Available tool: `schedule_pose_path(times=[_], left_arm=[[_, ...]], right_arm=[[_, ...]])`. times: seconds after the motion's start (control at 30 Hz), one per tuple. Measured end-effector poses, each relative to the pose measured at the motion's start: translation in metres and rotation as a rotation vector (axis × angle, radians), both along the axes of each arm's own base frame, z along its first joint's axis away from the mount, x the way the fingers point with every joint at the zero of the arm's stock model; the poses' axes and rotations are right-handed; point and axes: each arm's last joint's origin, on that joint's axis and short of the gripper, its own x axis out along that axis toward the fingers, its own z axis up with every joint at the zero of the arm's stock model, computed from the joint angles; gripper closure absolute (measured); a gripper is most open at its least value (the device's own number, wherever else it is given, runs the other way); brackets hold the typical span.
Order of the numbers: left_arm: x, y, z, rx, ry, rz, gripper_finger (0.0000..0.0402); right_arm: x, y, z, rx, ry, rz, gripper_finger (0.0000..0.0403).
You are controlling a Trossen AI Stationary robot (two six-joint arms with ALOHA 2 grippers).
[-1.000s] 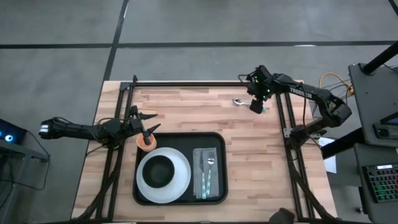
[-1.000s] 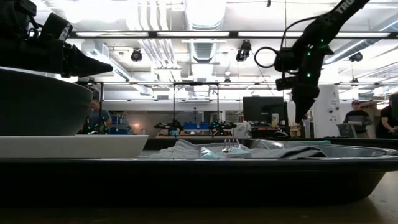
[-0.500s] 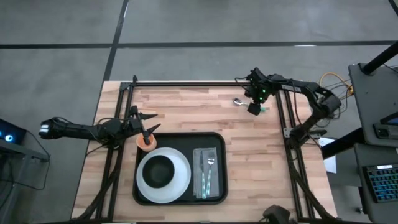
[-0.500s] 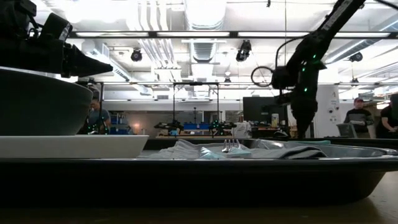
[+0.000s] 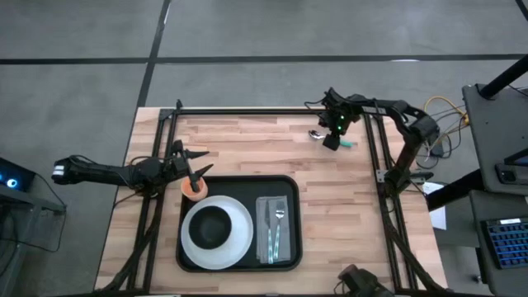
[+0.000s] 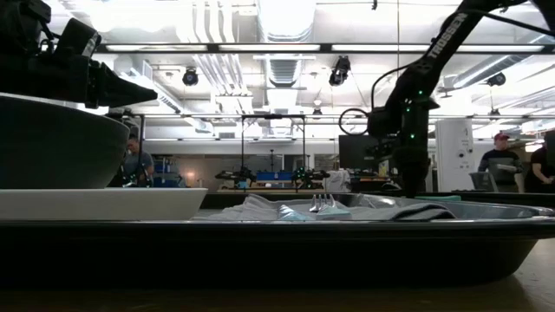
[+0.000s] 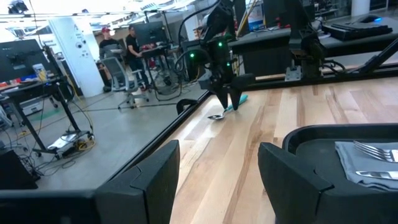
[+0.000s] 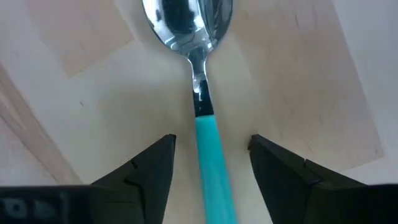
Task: Set up tray
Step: Put the green spoon on the gray napkin to the left of the green patterned fork
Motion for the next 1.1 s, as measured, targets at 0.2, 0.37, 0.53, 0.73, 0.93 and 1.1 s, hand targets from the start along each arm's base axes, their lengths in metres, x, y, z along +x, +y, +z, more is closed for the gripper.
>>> schedule_pose_path(times=[0.2, 0.37, 0.53, 0.73, 0.93, 1.1], left_arm=[[0.0, 0.0, 0.0, 0.0, 0.0, 0.0, 0.0203], [0.0, 0.0, 0.0, 0.0, 0.0, 0.0, 0.0203], [0.0, 0.0, 0.0, 0.0, 0.0, 0.0, 0.0203], [0.0, 0.0, 0.0001, 0.0, 0.0, 0.0, 0.0203], [0.0, 0.0, 0.0, 0.0, 0.0, 0.0, 0.0203], [0.0, 0.0, 0.0, 0.0, 0.0, 0.0, 0.0203]], right_arm=[[0.0017, -0.0018, -0.0014, 0.002, 0.04, 0.006, 0.025], [0.001, -0.002, -0.0026, -0.006, 0.059, -0.006, 0.0298], [0.001, -0.0016, -0.0027, -0.003, 0.059, -0.005, 0.0354], [0.0015, -0.002, -0.0019, 0.0, 0.053, -0.005, 0.0369], [0.0033, -0.0018, -0.0008, 0.022, 0.044, -0.076, 0.0364], [0.0047, -0.0003, -0.0002, 0.036, 0.047, -0.175, 0.0363]])
